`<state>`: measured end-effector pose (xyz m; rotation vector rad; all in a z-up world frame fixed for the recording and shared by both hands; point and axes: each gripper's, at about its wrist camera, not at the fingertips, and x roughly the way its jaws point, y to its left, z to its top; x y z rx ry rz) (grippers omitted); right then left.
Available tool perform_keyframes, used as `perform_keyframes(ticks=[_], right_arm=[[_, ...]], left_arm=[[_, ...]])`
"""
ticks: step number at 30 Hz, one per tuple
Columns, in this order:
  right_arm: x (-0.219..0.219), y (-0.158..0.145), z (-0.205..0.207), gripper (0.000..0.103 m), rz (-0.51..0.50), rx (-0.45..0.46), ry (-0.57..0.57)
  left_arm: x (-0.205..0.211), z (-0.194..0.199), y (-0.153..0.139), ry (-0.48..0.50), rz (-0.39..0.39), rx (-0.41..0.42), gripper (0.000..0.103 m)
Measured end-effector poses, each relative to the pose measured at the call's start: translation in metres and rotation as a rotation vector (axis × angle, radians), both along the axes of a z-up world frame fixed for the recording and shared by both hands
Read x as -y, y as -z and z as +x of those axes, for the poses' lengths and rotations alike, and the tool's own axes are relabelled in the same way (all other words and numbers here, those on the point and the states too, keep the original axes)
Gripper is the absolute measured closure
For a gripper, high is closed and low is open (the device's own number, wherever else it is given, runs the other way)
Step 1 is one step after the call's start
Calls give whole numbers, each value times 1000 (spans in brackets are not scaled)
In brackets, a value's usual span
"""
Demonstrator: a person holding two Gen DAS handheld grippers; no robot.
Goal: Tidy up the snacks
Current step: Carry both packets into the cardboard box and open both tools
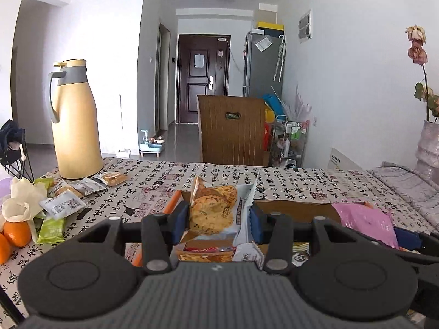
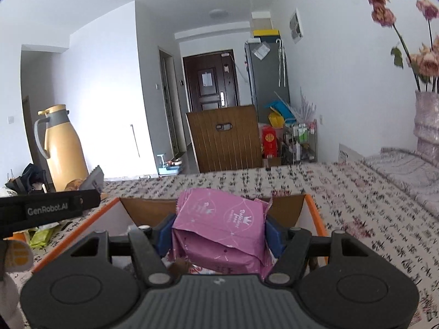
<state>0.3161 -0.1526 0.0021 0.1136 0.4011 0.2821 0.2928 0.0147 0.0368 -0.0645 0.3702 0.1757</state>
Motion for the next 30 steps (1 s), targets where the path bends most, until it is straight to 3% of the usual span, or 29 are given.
perform_keyframes(ticks=[5,8,9,11,13,15,30], right_arm=[[4,10,5,37,13,-36,-24],[4,12,5,31,16,-43,-28],[6,13,6,24,21,-48,-23],[10,13,6,22,36,-52,-2],[14,13,6,9,47,-54,11],[16,14,6,0,51,-52,23],[15,-1,-3,0,31,-23,33]], left_arm=[[-5,1,6,32,-9,-1,56],[-12,-2,6,16,-30,8,52],[-14,-3,5,11,-31,10,45],[-16,-7,4,-1,-23,22,32],[-17,-10,2,-19,-24,38,1],[-19,-13,1,-44,-28,63,0],[-15,-27,-16,-36,-45,89,0]])
